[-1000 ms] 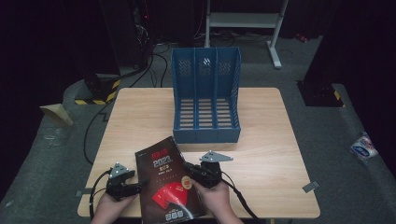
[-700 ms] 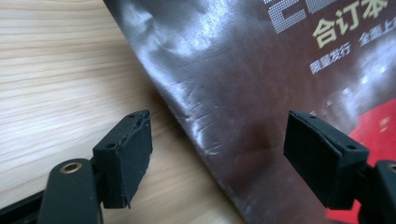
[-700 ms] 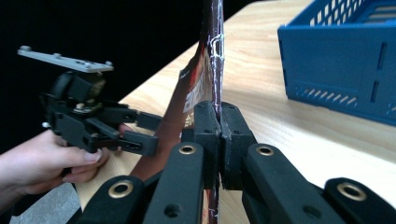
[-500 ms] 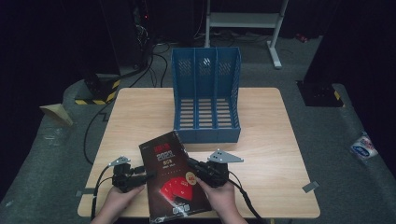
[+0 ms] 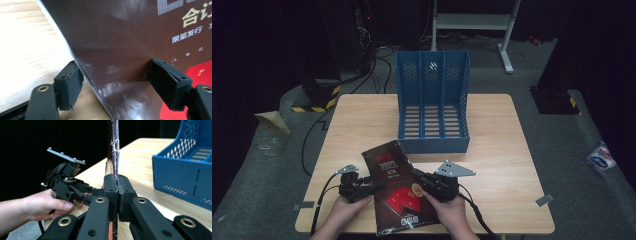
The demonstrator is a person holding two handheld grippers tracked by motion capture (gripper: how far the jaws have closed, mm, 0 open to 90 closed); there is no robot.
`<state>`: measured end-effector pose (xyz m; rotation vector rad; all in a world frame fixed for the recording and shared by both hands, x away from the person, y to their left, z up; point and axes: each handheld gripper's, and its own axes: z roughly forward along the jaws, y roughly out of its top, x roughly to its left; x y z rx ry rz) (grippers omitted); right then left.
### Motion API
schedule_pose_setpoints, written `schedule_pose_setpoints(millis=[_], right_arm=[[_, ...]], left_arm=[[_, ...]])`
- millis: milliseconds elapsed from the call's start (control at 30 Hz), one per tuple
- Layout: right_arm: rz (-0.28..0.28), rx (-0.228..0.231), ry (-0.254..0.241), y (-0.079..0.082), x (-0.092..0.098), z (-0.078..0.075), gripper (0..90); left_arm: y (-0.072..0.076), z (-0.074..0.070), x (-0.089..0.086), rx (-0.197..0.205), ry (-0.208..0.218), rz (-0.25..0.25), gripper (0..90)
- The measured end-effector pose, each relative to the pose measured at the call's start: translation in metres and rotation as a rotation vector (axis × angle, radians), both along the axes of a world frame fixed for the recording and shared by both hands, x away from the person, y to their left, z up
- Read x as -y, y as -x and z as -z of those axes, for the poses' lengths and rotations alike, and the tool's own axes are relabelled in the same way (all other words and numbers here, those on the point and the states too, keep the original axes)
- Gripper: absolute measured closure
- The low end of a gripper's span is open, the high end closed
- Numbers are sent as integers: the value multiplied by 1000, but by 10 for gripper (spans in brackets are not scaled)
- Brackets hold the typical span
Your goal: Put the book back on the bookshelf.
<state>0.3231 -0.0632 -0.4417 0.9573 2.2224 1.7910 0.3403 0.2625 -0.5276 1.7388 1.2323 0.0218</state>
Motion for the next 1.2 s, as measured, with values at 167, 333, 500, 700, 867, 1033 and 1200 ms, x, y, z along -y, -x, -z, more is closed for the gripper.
schedule_pose_setpoints(millis=[167, 333, 500, 700, 867, 1033, 1200], right_arm=[[-5, 44, -33, 5, 1, -12, 873], [-15, 88, -46, 9, 2, -26, 873], [5, 118, -82, 10, 7, -33, 873], [24, 147, -88, 9, 17, -40, 873], [35, 153, -109, 9, 25, -41, 873], [52, 159, -124, 8, 33, -41, 872], [61, 157, -119, 4, 33, -36, 873]], left_arm=[[1, -5, -1, 71, 32, 11, 256], [0, -7, 0, 121, 107, 0, 255], [-10, -8, 10, 118, 235, 5, 264], [-19, -7, 30, 119, 268, 67, 251], [-20, -6, 32, 114, 316, 55, 345], [-14, -10, 23, 174, 316, 38, 679], [-2, -24, 24, 286, 255, 46, 815]])
